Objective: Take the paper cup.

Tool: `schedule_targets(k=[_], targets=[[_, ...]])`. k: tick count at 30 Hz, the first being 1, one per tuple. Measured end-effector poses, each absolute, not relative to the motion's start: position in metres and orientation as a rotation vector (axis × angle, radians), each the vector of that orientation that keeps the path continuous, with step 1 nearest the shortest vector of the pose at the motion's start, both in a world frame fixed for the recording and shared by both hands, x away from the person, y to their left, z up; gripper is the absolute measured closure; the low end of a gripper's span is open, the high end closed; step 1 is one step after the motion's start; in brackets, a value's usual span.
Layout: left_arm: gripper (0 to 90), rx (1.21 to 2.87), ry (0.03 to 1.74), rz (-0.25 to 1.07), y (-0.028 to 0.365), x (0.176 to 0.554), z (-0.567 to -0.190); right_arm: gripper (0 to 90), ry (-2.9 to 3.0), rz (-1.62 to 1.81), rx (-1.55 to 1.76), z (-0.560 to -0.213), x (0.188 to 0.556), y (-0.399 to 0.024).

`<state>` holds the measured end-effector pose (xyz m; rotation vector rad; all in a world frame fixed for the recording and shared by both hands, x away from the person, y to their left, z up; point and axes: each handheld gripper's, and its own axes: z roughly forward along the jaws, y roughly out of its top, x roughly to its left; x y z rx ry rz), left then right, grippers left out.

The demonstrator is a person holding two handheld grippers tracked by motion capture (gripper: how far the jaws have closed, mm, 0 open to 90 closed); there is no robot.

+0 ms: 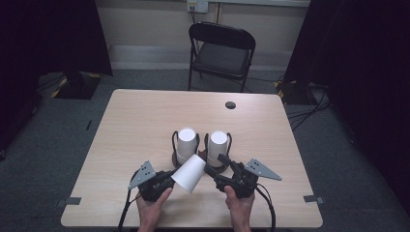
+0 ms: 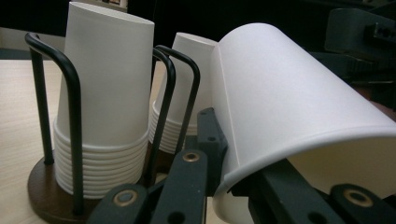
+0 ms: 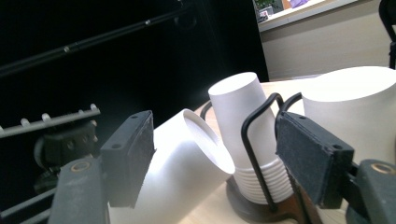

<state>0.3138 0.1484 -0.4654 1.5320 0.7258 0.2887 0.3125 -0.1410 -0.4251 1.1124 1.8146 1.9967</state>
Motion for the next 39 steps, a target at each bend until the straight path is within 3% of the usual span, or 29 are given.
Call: schedule_targets(k=[31, 39], targets=[[86.7, 1.823, 0.689, 0.344, 0.153, 0.319, -0.429, 15.2, 1.961, 1.759, 0.898, -0.436, 0.297, -0.148], [87.0, 1.887, 0.747, 0.319, 0.151, 0.324, -0.421, 20.4, 2.012, 1.686, 0.851, -0.440, 0.293, -0.145]])
